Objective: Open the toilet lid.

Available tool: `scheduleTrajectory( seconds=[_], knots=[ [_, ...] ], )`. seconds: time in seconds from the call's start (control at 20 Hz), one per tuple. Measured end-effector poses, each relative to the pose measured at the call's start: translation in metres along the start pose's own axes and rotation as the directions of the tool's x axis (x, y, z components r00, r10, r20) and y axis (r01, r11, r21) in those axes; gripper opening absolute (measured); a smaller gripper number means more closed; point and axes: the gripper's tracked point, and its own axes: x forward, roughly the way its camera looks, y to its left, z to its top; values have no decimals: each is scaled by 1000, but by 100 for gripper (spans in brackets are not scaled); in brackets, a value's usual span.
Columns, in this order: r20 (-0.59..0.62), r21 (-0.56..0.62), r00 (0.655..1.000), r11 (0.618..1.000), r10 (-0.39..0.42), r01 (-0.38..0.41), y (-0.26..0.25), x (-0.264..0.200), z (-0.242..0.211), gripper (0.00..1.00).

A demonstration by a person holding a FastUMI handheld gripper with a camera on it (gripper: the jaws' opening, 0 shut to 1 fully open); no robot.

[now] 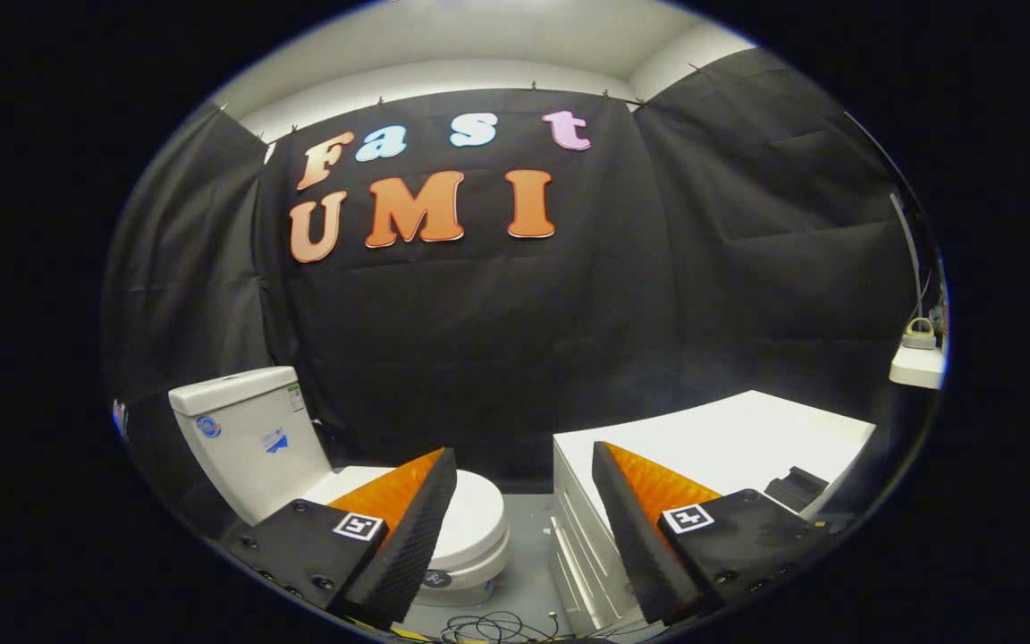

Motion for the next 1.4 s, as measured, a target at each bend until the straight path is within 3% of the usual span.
scheduleTrajectory(
  seconds=[0.2,0.45,0.75,1.0,1.2,1.4],
  knots=[
    [-11,56,998,997,54,-53,34,8,-1,98],
    [-7,29,994,994,106,-106,74,14,-17,98],
    [-46,136,989,981,144,-136,104,33,-90,98],
    [-171,186,970,973,170,-138,105,34,-170,98],
    [-323,276,930,957,175,-85,98,47,-216,99],
    [-472,438,846,899,246,-16,93,34,-252,99]
  ],
)
